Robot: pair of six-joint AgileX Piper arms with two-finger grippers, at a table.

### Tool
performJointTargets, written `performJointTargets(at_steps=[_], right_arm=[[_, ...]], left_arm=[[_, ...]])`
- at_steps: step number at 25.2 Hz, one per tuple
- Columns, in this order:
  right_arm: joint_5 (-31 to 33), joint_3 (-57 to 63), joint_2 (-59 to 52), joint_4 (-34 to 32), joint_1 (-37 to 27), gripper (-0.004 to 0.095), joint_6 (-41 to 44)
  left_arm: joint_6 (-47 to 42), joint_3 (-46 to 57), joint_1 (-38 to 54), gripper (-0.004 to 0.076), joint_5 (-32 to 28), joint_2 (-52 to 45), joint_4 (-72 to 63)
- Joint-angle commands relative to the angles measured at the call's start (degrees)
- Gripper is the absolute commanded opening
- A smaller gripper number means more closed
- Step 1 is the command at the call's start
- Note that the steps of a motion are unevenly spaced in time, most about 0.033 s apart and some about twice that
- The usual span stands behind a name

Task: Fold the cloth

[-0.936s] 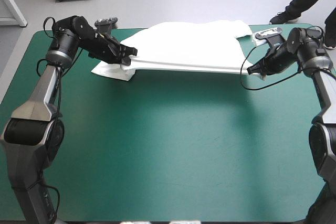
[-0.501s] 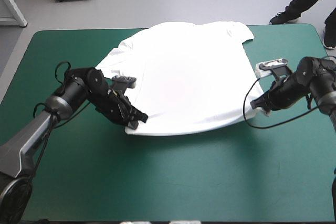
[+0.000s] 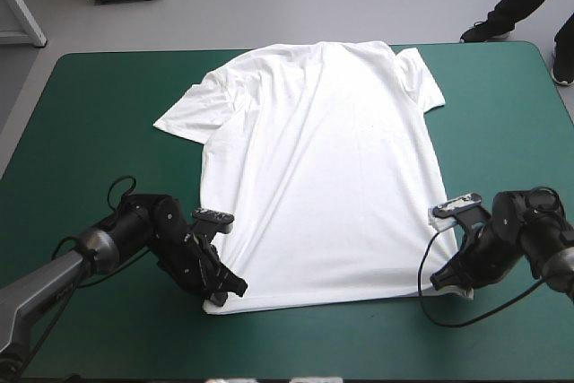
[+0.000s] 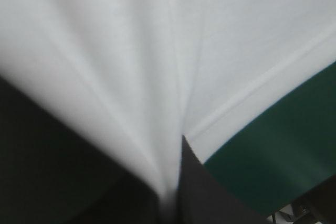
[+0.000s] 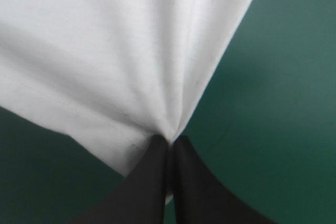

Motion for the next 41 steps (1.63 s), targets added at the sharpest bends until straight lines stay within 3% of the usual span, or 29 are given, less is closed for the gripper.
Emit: performJointTargets(at_steps=[1, 8, 17, 20, 23, 25, 29, 31, 33, 37, 41], right_arm=[[2.24, 3.71, -4.55, -0.47, 0.12, -0.0013, 0.98], [7.1, 11.53, -13.19, 2.61, 0.12, -0.0013, 2.54], [8.23, 12.52, -14.42, 2.92, 1.62, -0.0009, 3.69], [8.9, 12.08, -14.42, 4.28, 1.62, 0.0065, 3.69], [8.9, 10.12, -14.42, 4.9, 1.62, 0.0219, 4.12], [8.9, 8.3, -14.42, 4.9, 1.62, 0.0359, 5.46], [8.9, 4.46, -14.42, 4.7, 1.62, 0.0545, 6.78], [8.9, 1.68, -14.42, 4.7, 1.62, 0.0555, 7.21], [8.8, -1.21, -14.42, 4.67, 1.62, 0.0555, 7.76], [7.61, -6.96, -14.03, 3.13, 1.62, 0.0555, 7.76], [4.31, -12.02, -11.55, -1.11, 1.62, 0.0554, 8.42]], left_arm=[[-0.96, 4.38, -0.35, -0.0009, 1.04, -5.75, -1.54], [-6.26, 10.78, -0.15, -0.0009, 1.34, -14.49, 5.66], [-6.01, 10.23, -0.15, -0.0008, 6.53, -15.14, 5.0], [-6.03, 8.14, -0.15, 0.0003, 9.53, -16.38, 4.22], [-6.03, 5.55, -0.15, 0.0078, 12.04, -17.71, 2.77], [-6.03, 4.81, -0.15, 0.0162, 13.06, -18.09, 3.76], [-6.61, 4.78, -0.15, 0.0361, 14.46, -18.51, 5.08], [-7.01, 4.23, -0.15, 0.0439, 14.46, -19.0, 4.59], [-8.48, 2.55, -0.15, 0.0468, 14.46, -19.73, 4.47], [-8.97, -4.66, -0.15, 0.0468, 13.57, -20.44, 6.66], [-11.42, -13.24, -0.15, 0.0468, 5.63, -19.5, 18.86]])
